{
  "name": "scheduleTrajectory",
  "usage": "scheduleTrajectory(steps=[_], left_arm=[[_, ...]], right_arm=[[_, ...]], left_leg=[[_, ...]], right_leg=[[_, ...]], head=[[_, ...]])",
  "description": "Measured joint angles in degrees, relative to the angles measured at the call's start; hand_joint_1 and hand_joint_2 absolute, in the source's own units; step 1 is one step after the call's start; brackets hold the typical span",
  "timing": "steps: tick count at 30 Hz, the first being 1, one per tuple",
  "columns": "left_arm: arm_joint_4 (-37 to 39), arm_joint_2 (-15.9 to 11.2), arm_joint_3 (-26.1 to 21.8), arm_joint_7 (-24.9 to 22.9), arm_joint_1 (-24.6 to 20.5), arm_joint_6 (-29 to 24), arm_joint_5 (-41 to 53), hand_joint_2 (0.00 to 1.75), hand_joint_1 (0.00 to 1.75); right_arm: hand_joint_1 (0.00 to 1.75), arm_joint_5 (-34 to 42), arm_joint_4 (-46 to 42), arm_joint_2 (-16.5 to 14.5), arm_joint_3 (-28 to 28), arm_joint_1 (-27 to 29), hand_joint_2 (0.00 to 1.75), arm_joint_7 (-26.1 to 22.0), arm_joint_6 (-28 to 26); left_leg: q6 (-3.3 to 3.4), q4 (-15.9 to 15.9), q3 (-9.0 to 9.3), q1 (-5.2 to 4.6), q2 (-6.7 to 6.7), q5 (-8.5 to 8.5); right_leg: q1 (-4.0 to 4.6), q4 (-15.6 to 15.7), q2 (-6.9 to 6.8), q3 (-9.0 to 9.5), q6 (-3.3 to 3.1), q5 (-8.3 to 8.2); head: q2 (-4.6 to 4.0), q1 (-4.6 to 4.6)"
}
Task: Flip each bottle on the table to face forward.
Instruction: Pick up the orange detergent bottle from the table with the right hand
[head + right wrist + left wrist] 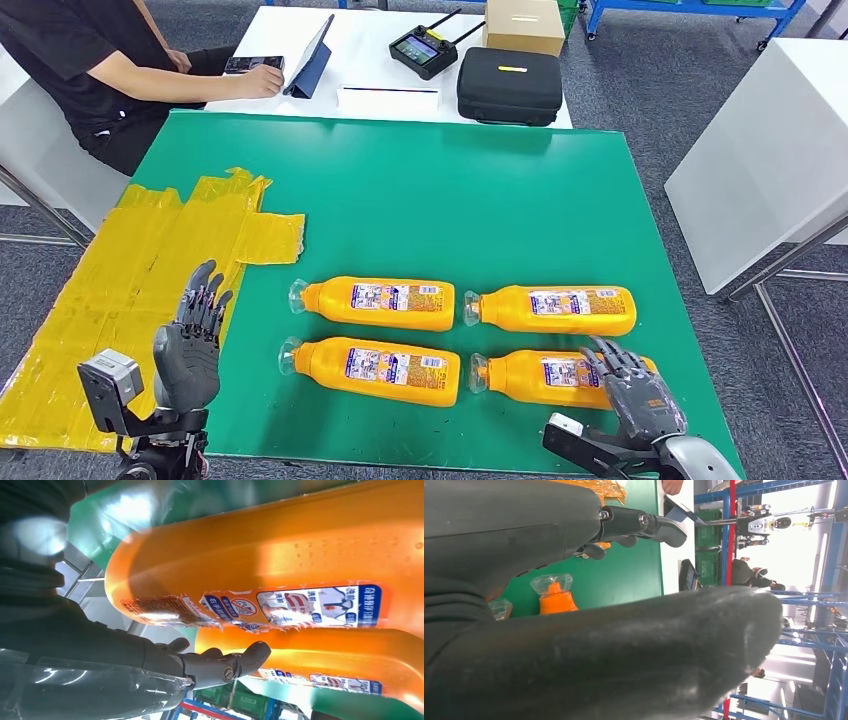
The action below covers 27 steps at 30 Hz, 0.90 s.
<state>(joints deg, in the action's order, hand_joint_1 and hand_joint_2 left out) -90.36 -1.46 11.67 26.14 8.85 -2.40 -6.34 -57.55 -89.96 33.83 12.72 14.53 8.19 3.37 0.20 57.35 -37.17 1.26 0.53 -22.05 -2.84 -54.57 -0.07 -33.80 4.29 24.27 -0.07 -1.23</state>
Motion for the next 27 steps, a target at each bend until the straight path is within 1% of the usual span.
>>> scheduleTrajectory(steps=[4, 9, 14, 18, 20, 21, 24, 27], left_arm=[[0.15, 0.0, 0.0, -0.02, -0.04, 0.03, -0.09, 0.0, 0.0], [0.18, 0.02, -0.22, -0.11, 0.0, 0.09, -0.85, 0.0, 0.0], [0.18, 0.02, -1.14, -0.21, 0.16, 0.33, -2.36, 0.0, 0.0], [0.38, 0.02, -1.79, -0.51, -0.19, 1.18, -3.61, 0.0, 0.0], [0.77, 0.02, -1.89, -0.78, -0.81, 1.64, -4.02, 0.0, 0.0], [1.0, 0.02, -1.91, -0.92, -1.21, 1.81, -4.17, 0.0, 0.0], [1.76, 0.02, -1.97, -1.22, -2.3, 2.15, -4.57, 0.0, 0.0], [2.19, 0.0, -2.27, -1.34, -2.61, 2.19, -4.96, 0.0, 0.0]], right_arm=[[0.0, -0.61, 0.17, -0.02, 0.03, -0.1, 1.75, 0.09, 0.01], [0.0, -3.68, 0.81, -0.51, 0.2, -0.82, 1.75, 0.7, 0.24], [0.0, -4.76, 1.97, -0.98, 0.35, -1.35, 1.75, 0.26, 2.13], [1.74, -3.95, 4.5, -1.17, 0.77, -2.16, 1.75, -0.41, 6.07], [1.75, -3.32, 7.17, -1.53, 1.39, -3.12, 1.75, -0.85, 7.28], [1.75, -3.17, 8.65, -1.85, 1.87, -3.79, 1.75, -0.98, 7.08], [1.75, -2.7, 12.81, -3.04, 3.41, -5.91, 1.75, -0.9, 5.98], [1.75, -1.61, 14.53, -3.51, 4.83, -7.2, 1.75, 0.04, 5.95]], left_leg=[[0.0, 0.0, 0.0, 0.0, 0.0, 0.0], [0.0, 0.0, 0.0, 0.0, 0.0, 0.0], [0.0, 0.0, -0.01, 0.0, 0.0, 0.0], [-0.01, 0.0, 0.1, 0.04, 0.07, -0.04], [-0.13, -0.01, 0.43, 0.08, 0.23, -0.23], [-0.13, -0.02, 0.67, 0.1, 0.29, -0.4], [-0.07, -0.02, 1.46, 0.23, 0.38, -0.78], [-0.14, -0.03, 2.2, 0.48, 0.61, -1.06]], right_leg=[[0.0, 0.0, 0.0, 0.0, 0.0, 0.0], [0.0, 0.0, 0.0, 0.0, 0.0, 0.0], [0.0, 0.0, 0.0, 0.0, 0.0, 0.0], [0.03, 0.02, 0.02, -0.13, -0.02, 0.02], [0.08, 0.07, 0.1, -0.13, -0.11, 0.18], [0.1, 0.09, 0.13, -0.04, -0.15, 0.3], [0.22, 0.23, 0.2, 0.68, -0.2, 0.56], [0.48, 0.42, 0.45, 1.43, -0.31, 0.66]], head=[[0.0, 0.01], [0.0, 0.01], [0.0, 0.0], [0.0, 0.02], [0.0, 0.04], [0.0, 0.04], [0.0, -0.01], [0.0, -0.01]])
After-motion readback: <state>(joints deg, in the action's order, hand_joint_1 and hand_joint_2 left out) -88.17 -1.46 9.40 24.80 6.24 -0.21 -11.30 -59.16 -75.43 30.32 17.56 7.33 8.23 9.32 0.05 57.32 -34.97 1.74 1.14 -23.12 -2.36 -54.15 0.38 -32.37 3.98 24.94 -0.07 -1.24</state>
